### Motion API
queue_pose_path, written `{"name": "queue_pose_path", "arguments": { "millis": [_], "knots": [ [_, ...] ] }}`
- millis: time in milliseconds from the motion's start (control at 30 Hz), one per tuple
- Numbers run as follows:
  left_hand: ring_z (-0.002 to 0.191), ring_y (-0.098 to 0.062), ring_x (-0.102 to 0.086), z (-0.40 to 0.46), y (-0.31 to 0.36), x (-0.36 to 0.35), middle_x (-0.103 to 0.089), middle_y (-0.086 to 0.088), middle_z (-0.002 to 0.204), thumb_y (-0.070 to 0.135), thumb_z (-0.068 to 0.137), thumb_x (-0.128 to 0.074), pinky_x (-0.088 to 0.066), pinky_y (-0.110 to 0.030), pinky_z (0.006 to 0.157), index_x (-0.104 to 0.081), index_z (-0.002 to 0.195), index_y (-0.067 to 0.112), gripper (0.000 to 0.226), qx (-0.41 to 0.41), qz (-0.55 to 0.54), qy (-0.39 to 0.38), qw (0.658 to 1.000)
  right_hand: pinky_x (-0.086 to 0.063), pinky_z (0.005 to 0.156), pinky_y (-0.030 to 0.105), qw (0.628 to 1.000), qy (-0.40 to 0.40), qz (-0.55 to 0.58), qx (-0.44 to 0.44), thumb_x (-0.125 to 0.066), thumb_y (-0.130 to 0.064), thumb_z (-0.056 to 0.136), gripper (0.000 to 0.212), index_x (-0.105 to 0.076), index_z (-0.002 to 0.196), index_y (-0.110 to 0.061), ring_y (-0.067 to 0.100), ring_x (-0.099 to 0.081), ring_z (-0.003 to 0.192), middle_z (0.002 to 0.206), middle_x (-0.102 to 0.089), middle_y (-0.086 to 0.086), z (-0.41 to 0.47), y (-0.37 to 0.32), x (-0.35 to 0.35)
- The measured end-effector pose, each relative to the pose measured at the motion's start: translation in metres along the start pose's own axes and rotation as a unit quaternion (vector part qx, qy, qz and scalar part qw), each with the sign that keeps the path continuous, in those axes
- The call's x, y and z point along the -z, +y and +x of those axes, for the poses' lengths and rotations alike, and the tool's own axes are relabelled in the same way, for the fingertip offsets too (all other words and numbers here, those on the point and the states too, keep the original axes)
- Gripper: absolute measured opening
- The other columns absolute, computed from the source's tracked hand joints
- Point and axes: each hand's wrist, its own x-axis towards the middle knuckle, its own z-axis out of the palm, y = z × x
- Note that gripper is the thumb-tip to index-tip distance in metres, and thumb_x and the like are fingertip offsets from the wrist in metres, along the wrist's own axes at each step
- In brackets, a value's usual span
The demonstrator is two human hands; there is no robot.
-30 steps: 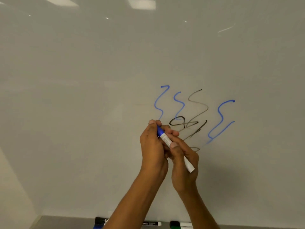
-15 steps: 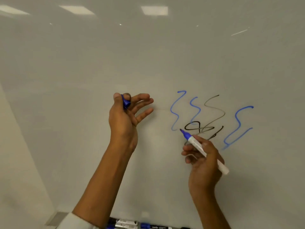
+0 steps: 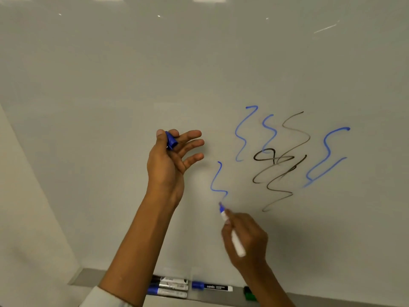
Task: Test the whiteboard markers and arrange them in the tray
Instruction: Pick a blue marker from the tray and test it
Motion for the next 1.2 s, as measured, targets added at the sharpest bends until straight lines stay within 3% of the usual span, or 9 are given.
{"name": "queue_pose_path", "arguments": {
  "millis": [100, 233, 367, 433, 567, 700, 800, 1100, 1200],
  "knots": [
    [0.083, -0.02, -0.072, -0.003, -0.01, 0.003, -0.076, -0.007, 0.092, 0.04, 0.105, -0.024, -0.057, -0.03, 0.062, -0.052, 0.086, 0.018, 0.04, 0.028, 0.0, -0.007, 1.0, -0.054, 0.054, 0.028, 0.999, -0.034, -0.002, -0.013, -0.06, -0.014, 0.089, 0.017, -0.074, 0.097, -0.009, 0.015, -0.064, 0.062, 0.078, -0.072, 0.003, -0.009, -0.004, 0.006],
    [0.084, -0.021, -0.071, -0.006, -0.026, 0.006, -0.076, -0.009, 0.094, 0.039, 0.104, -0.026, -0.053, -0.03, 0.065, -0.053, 0.085, 0.018, 0.039, 0.055, -0.008, -0.014, 0.998, -0.054, 0.067, 0.024, 0.993, 0.12, -0.003, -0.001, -0.061, -0.004, 0.09, 0.022, -0.07, 0.105, 0.009, 0.018, -0.067, 0.075, 0.089, -0.072, 0.014, 0.033, 0.002, 0.029],
    [0.085, -0.022, -0.071, -0.008, -0.039, 0.002, -0.075, -0.011, 0.098, 0.038, 0.104, -0.026, -0.052, -0.03, 0.066, -0.053, 0.084, 0.018, 0.039, 0.084, -0.025, -0.029, 0.996, -0.056, 0.058, 0.028, 0.993, 0.072, -0.075, 0.059, -0.065, -0.007, 0.088, 0.024, -0.07, 0.11, 0.003, 0.019, -0.068, 0.068, 0.086, -0.073, 0.012, 0.017, 0.016, 0.013],
    [0.086, -0.024, -0.071, -0.01, -0.041, 0.002, -0.075, -0.012, 0.098, 0.038, 0.104, -0.027, -0.053, -0.03, 0.065, -0.053, 0.083, 0.018, 0.039, 0.092, -0.031, -0.04, 0.994, -0.054, 0.049, 0.031, 0.998, 0.034, -0.057, -0.008, -0.062, -0.011, 0.088, 0.023, -0.074, 0.108, -0.009, 0.016, -0.065, 0.054, 0.074, -0.073, 0.007, -0.016, 0.024, 0.013],
    [0.085, -0.024, -0.071, -0.015, -0.043, 0.005, -0.075, -0.013, 0.097, 0.035, 0.103, -0.027, -0.052, -0.03, 0.064, -0.053, 0.083, 0.018, 0.037, 0.103, -0.031, -0.041, 0.993, -0.054, 0.044, 0.033, 0.965, 0.081, 0.07, -0.241, -0.046, -0.034, 0.092, 0.021, -0.063, 0.091, -0.047, 0.005, -0.062, 0.048, 0.063, -0.069, -0.014, -0.035, 0.008, 0.038],
    [0.084, -0.025, -0.071, -0.025, -0.055, 0.001, -0.074, -0.015, 0.098, 0.031, 0.103, -0.027, -0.053, -0.031, 0.065, -0.053, 0.082, 0.016, 0.036, 0.149, -0.051, -0.048, 0.986, -0.056, 0.052, 0.025, 0.952, 0.103, 0.223, -0.182, -0.049, -0.026, 0.091, 0.023, -0.071, 0.098, -0.027, 0.009, -0.069, 0.058, 0.073, -0.072, -0.012, -0.005, -0.028, 0.057],
    [0.087, -0.027, -0.072, -0.039, -0.067, -0.006, -0.074, -0.017, 0.099, 0.03, 0.102, -0.027, -0.053, -0.035, 0.069, -0.054, 0.084, 0.014, 0.036, 0.196, -0.072, -0.055, 0.977, -0.056, 0.057, 0.02, 0.94, 0.086, 0.28, -0.172, -0.053, -0.028, 0.088, 0.02, -0.066, 0.104, -0.028, 0.011, -0.073, 0.065, 0.076, -0.074, -0.013, 0.011, -0.046, 0.059],
    [0.09, -0.029, -0.073, -0.063, -0.081, -0.001, -0.074, -0.018, 0.096, 0.029, 0.098, -0.028, -0.051, -0.042, 0.08, -0.053, 0.077, 0.011, 0.038, 0.299, -0.128, -0.038, 0.945, -0.061, 0.061, 0.028, 0.93, 0.075, 0.303, -0.193, -0.066, -0.048, 0.085, 0.027, -0.06, 0.085, -0.022, 0.012, -0.075, 0.072, 0.08, -0.074, -0.014, 0.007, -0.056, 0.042],
    [0.091, -0.029, -0.073, -0.066, -0.086, 0.004, -0.074, -0.019, 0.098, 0.028, 0.098, -0.03, -0.054, -0.039, 0.076, -0.054, 0.076, 0.011, 0.037, 0.314, -0.138, -0.02, 0.939, -0.061, 0.057, 0.04, 0.923, 0.073, 0.307, -0.22, -0.064, -0.056, 0.084, 0.033, -0.062, 0.084, -0.023, 0.017, -0.075, 0.07, 0.077, -0.074, -0.009, 0.002, -0.055, 0.04]
  ]
}}
